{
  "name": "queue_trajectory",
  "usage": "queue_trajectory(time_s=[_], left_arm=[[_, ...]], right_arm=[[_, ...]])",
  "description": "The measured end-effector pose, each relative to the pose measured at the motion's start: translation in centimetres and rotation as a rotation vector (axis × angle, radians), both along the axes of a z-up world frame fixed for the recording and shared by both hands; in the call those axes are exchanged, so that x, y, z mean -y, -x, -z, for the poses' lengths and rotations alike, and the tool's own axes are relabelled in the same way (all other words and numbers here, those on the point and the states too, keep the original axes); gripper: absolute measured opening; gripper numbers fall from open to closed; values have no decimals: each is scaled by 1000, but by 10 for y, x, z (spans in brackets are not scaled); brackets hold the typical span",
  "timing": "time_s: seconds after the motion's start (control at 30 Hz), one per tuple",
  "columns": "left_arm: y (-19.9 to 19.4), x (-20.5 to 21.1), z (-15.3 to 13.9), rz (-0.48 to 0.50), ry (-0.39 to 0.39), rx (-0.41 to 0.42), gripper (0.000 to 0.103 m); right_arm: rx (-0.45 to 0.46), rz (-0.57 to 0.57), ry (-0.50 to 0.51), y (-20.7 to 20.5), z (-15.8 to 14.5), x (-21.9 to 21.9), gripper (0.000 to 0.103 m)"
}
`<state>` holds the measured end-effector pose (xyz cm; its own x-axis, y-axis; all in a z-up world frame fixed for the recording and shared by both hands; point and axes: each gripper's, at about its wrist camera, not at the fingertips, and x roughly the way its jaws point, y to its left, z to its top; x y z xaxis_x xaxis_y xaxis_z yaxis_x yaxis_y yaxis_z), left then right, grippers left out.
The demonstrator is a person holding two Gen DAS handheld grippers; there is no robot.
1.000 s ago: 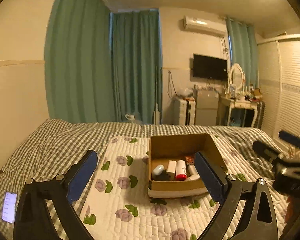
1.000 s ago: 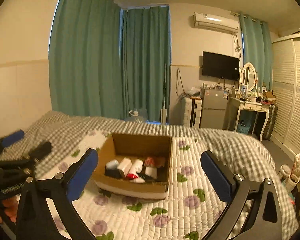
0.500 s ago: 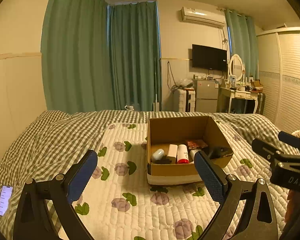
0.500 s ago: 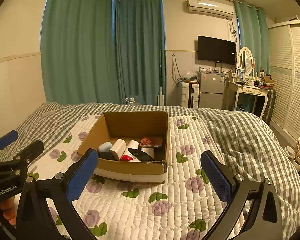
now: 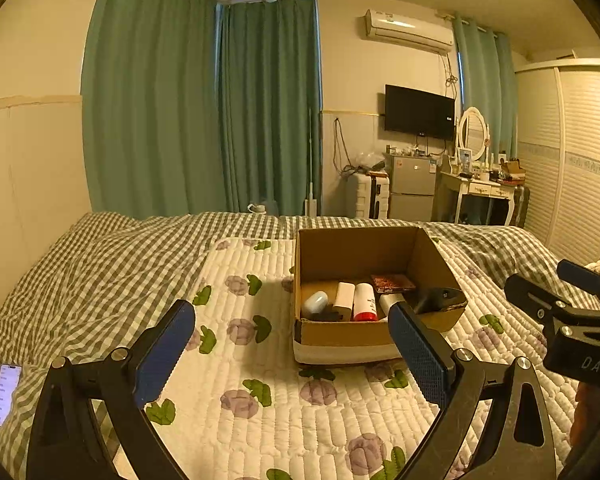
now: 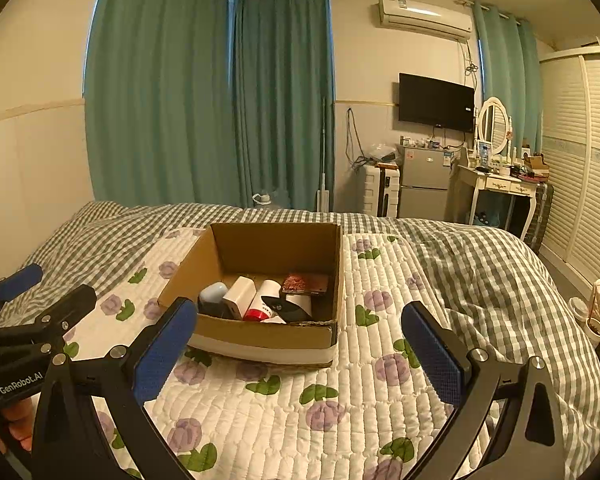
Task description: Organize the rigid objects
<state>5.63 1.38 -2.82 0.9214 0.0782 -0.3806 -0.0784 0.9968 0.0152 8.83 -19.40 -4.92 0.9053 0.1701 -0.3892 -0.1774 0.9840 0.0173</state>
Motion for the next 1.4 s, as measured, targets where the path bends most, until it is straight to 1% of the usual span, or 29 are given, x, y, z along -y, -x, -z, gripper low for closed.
queue_trajectory(time_s=[0.2,0.3,0.5,0.73,1.4], left_arm=[[0,-2,-1,-3,13,3,99],[1,-2,-1,-10,-6,11,99],[0,-2,-1,4,2,3,99],[2,2,-2,16,-19,7,99],[0,-3,-1,8,5,-3,99]], right_arm=[[1,3,6,1,0,-2,103],[3,4,5,2,-1,-2,103],[1,0,10,1,0,-3,103],[-8,2,18,-1,2,-5,103],[-10,12,29,-1,3,-4,103]])
